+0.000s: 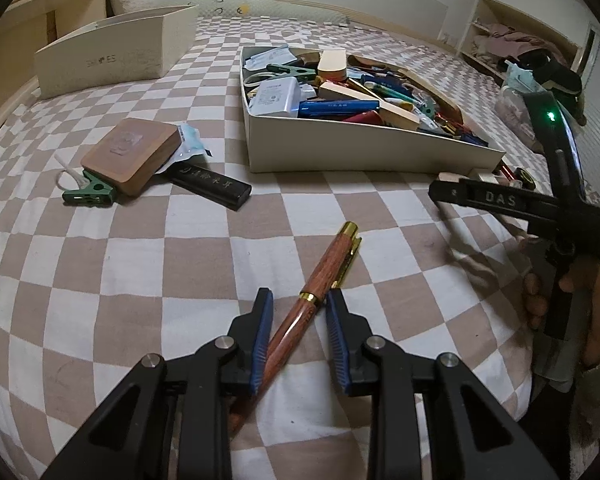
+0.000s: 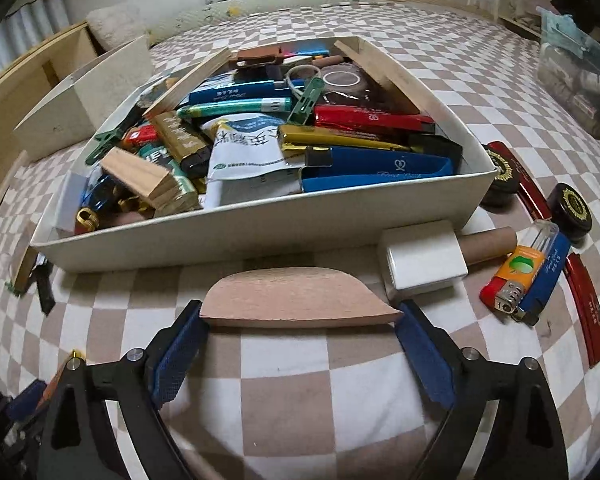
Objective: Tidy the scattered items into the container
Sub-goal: 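Close the left tool on the brown fountain pen while the right tool grips the curved pale wooden piece, then carry the fountain pen with the left tool while the right tool carries the curved wood over the tray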
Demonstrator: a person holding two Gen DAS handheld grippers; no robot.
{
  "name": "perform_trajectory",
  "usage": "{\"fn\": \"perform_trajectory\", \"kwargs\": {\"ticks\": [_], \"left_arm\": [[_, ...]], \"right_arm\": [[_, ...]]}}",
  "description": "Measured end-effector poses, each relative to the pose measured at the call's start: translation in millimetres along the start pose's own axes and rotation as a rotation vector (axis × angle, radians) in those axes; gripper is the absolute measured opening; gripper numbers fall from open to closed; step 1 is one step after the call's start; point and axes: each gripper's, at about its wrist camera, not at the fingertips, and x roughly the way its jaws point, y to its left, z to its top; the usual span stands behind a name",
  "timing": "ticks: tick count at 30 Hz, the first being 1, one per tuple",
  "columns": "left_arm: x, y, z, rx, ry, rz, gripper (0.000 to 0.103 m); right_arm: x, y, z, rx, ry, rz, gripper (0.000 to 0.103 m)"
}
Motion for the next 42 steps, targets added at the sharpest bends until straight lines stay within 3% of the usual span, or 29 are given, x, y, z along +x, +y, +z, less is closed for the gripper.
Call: {"fn": "perform_trajectory", "kwargs": {"ticks": [6,30,42], "left_arm": [[-4,3,-2,-0.047,0.01,-0.005,0.011],[-28,-7,-14,-0.064,0.011,-0.011,0.011],[-46,-21,-10,-0.061,-0.009,-0.05,0.011]], "right_arm": [[-9,-1,-7,-0.029,0.008,0.042,0.094],[-59,-15,-47,-0.104,0.039,0.168,0.094],[-79,-14,-61,-0.122,0.054,0.212,0.094]]}}
